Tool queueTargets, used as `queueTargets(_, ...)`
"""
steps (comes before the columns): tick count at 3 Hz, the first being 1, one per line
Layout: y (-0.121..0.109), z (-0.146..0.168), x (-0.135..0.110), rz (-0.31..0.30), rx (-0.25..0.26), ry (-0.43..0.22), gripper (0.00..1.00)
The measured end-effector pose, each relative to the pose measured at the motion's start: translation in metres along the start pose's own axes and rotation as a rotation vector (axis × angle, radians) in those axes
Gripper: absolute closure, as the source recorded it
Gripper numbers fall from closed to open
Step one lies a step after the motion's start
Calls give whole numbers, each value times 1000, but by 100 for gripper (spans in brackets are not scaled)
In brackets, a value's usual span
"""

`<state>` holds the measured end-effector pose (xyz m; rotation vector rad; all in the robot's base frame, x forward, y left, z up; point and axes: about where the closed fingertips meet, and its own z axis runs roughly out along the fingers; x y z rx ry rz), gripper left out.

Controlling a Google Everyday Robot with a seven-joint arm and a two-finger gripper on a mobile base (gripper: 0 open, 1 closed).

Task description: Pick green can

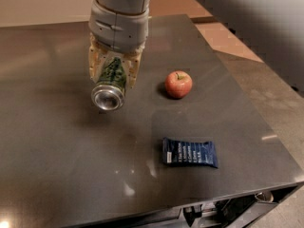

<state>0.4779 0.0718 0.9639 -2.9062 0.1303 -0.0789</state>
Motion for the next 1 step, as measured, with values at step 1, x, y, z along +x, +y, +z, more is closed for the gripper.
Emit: queueTargets(1,-6,0,3,-2,22,15,100)
